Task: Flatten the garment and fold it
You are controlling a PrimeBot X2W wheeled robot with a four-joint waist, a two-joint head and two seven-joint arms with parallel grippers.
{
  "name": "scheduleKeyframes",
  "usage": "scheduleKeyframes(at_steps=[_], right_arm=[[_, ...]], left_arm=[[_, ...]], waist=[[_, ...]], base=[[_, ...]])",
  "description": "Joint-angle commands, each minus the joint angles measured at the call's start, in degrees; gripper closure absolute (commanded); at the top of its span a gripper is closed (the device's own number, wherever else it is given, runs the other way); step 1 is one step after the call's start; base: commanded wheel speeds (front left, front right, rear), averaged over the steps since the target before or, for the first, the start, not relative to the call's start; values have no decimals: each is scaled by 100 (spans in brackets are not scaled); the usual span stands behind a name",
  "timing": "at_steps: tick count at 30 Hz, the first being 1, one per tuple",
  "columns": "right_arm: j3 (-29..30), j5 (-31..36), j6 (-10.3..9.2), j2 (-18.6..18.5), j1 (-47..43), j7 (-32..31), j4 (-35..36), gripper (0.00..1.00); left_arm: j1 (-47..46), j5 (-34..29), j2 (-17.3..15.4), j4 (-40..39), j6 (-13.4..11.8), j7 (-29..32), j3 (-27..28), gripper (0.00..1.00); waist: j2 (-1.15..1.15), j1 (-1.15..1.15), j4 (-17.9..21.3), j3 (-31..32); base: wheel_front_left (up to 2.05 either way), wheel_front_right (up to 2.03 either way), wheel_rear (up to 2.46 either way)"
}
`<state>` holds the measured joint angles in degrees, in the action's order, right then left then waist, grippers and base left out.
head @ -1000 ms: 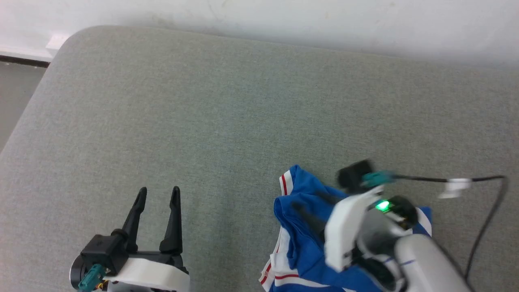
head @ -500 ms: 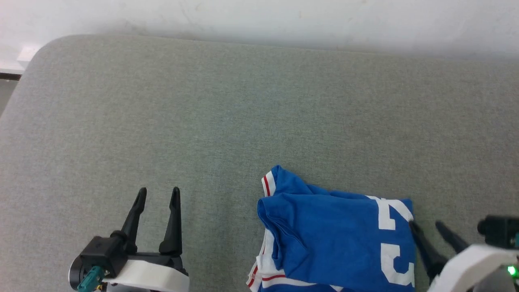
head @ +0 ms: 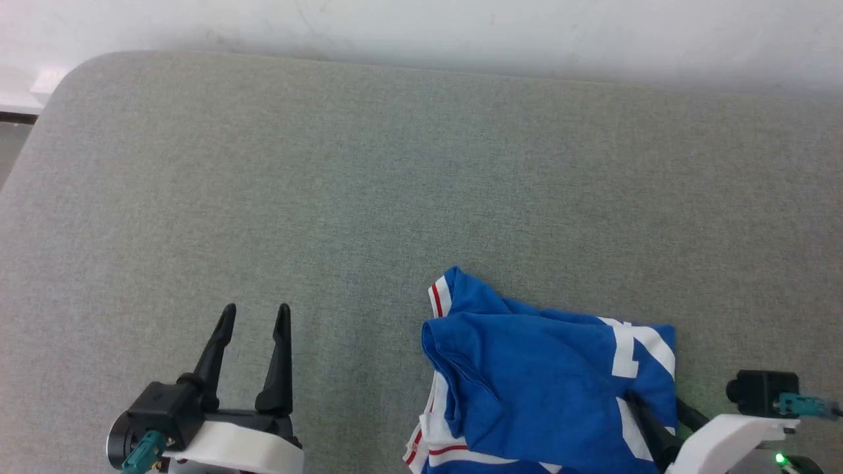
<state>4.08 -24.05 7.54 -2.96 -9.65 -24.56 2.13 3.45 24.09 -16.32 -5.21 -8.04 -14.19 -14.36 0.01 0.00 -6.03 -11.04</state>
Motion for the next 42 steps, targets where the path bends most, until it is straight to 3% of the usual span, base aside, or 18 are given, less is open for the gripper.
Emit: scheduleKeyframes(at_steps=[1,2,3,4,5,17,24,34,42], right_arm=[[-91,-30,-5,8,102,-25,-129,0],[-129,-54,-5,8,126,-81,-208,0],[-152,-80,-5,8,153,-119,-273,53],[-158,-94,-5,8,183,-131,-322,95],[-176,-65,-5,8,208,-170,-369,100],[-121,357,-5,8,740,-85,-297,100],[-19,930,-5,-16,1361,-394,-80,100],[247,1160,-5,-1024,2381,-815,45,100],[640,1157,-5,-1554,3180,-860,-248,100]], left_arm=[[24,-55,-30,-36,21,2,6,0],[22,-54,-30,-41,19,4,2,0],[18,-53,-30,-44,17,6,-5,0],[9,-51,-27,-45,15,8,-11,0],[-2,-49,-24,-46,12,9,-16,0],[-169,-61,1,-61,-21,-12,-19,0],[-247,-89,-50,-119,-46,-24,32,0],[-500,-237,-189,-353,-125,25,63,0],[-928,-438,-283,-527,-175,97,34,0]], waist=[[-1,0,-26,-28],[-1,0,-38,-40],[-1,0,-50,-52],[-1,0,-62,-65],[-1,0,-71,-77],[-1,0,114,-133],[-1,0,343,-202],[-1,0,754,-675],[-1,0,1107,-1273]], base=[[0,0,0],[0,0,0],[0,0,0],[0,0,0],[0,0,0],[0,0,0],[0,0,0],[0,0,0],[0,0,0]])
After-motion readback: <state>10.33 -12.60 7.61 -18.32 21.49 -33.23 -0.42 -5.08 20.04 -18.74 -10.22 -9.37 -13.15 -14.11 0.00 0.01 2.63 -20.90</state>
